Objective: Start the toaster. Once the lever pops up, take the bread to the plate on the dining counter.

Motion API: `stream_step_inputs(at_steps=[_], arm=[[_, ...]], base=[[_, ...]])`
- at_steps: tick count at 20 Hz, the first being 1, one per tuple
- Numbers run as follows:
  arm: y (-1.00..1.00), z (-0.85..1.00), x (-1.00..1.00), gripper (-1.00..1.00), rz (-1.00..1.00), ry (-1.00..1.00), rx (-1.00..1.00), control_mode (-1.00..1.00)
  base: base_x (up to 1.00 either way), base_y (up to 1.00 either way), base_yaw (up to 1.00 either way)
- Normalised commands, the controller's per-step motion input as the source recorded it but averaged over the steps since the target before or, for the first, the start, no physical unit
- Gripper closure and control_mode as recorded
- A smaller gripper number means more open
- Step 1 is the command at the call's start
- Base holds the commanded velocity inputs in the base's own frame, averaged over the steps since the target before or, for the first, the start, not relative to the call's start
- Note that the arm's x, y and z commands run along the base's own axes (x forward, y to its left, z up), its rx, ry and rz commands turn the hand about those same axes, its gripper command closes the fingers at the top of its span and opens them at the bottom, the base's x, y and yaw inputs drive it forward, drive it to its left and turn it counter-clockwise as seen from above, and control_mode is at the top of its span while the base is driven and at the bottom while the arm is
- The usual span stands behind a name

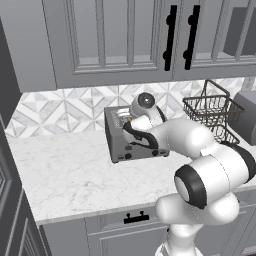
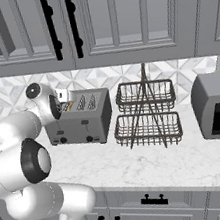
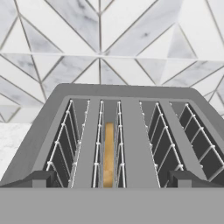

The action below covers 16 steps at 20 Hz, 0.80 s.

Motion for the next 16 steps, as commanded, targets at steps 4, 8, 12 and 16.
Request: stream_step_inputs(at_steps=[4, 8, 12, 16], arm=[[0.00, 0.00, 0.00, -1.00, 0.00, 0.00, 0.00, -1.00], [0.00, 0.00, 0.00, -1.00, 0.00, 0.00, 0.00, -1.00], [0.00, 0.00, 0.00, -1.00, 0.00, 0.00, 0.00, -1.00], [0.00, 0.00, 0.00, -1.00, 0.00, 0.00, 0.00, -1.00]], base=[[0.00, 0.00, 0.00], [0.00, 0.00, 0.00], [0.00, 0.00, 0.00], [0.00, 0.00, 0.00]])
